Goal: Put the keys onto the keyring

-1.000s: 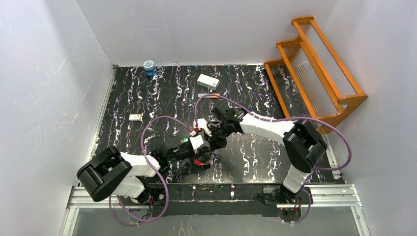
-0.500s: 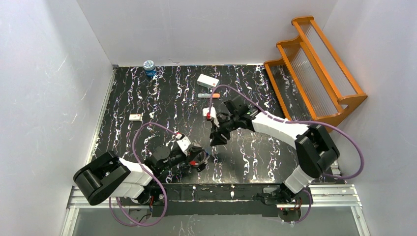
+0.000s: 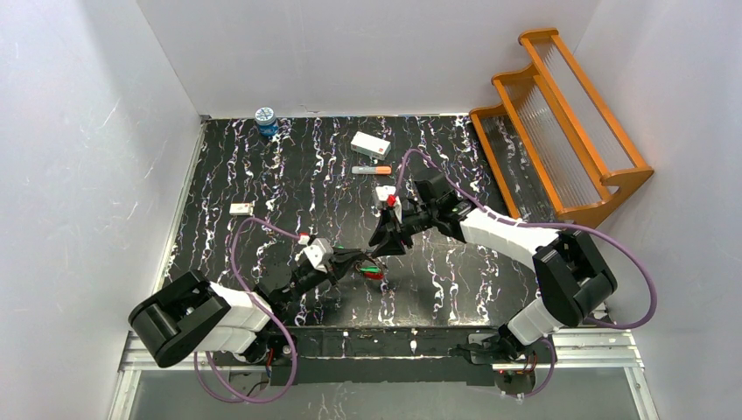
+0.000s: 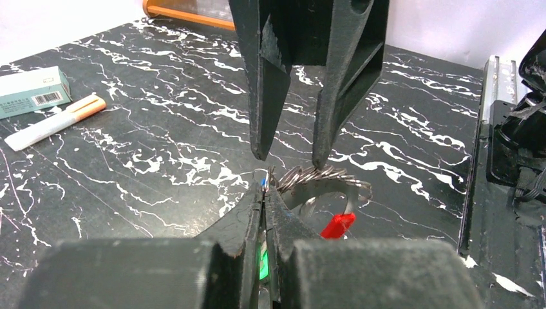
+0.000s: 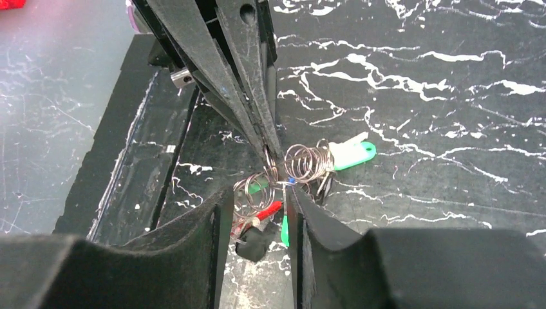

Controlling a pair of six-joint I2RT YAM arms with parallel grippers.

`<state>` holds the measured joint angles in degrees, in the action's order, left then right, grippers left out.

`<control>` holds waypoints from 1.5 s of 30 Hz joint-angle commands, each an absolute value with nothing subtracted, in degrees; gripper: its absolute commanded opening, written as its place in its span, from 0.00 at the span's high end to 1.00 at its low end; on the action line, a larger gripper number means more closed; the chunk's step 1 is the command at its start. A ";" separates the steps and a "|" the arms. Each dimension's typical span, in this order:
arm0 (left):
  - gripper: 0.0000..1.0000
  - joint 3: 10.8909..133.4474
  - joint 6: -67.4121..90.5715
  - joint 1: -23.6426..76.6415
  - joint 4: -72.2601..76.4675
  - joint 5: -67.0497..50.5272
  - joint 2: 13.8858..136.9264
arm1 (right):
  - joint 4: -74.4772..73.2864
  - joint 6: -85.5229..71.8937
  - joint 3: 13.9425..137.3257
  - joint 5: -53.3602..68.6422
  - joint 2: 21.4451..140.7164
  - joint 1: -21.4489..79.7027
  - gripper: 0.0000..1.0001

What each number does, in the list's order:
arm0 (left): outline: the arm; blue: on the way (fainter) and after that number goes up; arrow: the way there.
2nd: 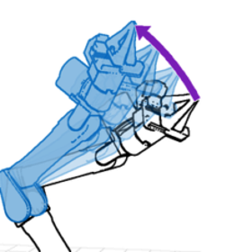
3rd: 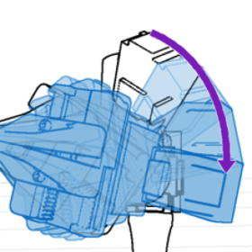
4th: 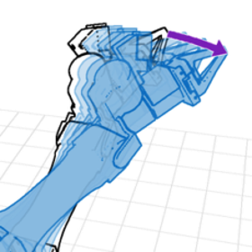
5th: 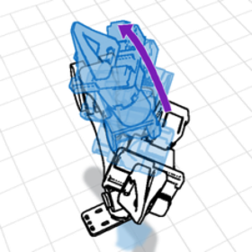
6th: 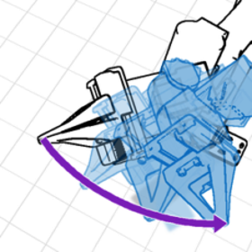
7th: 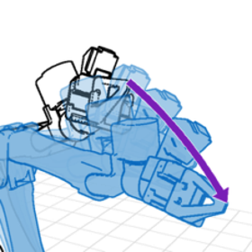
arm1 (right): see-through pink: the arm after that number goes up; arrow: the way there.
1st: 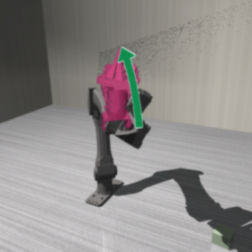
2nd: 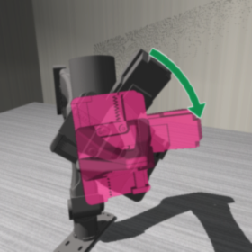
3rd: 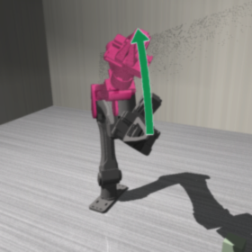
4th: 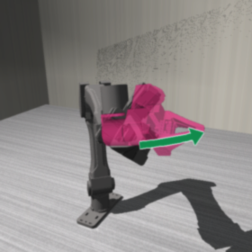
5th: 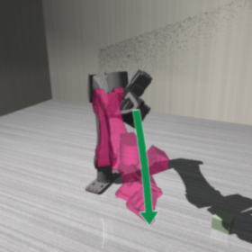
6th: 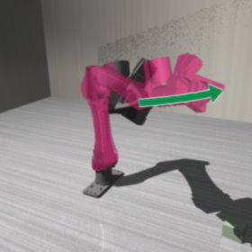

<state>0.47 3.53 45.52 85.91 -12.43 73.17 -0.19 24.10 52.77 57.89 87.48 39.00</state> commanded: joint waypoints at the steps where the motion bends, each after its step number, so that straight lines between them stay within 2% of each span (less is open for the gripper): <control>1: 1.00 -2.52 3.75 45.61 91.40 -12.04 71.16 | 8.20 21.10 51.66 62.53 87.01 39.01 0.58; 11: 1.00 -2.64 4.04 45.60 91.39 -12.11 70.84 | 14.33 17.67 51.95 63.02 90.20 39.09 0.59; 14: 1.00 -2.64 4.13 45.57 91.32 -12.20 70.71 | 14.39 17.67 52.60 63.56 91.53 39.04 0.63; 21: 1.00 -2.47 4.30 45.59 91.32 -12.29 70.55 | 14.33 18.46 53.07 64.55 93.80 39.07 0.79; 25: 1.00 -2.44 4.35 45.61 91.32 -12.39 71.04 | 14.11 18.46 53.83 66.14 94.13 39.11 0.98; 30: 1.00 -2.33 4.16 45.62 91.27 -11.33 72.01 | 10.44 19.69 54.15 65.07 93.37 39.11 0.99; 31: 0.93 -2.26 3.95 45.62 91.13 -10.82 72.18 | 8.40 20.48 54.42 63.94 93.20 39.08 0.99; 34: 0.63 -1.72 2.67 45.62 89.62 -9.44 72.14 | 0.85 23.34 56.27 60.07 93.16 39.07 0.99; 36: 0.51 -1.15 1.75 45.61 87.51 -8.75 71.65 | -5.66 25.65 57.75 57.22 93.25 39.23 0.99; 45: 0.35 2.66 -2.68 45.62 73.97 -7.56 68.49 | -24.06 29.43 61.71 40.72 94.96 43.46 0.99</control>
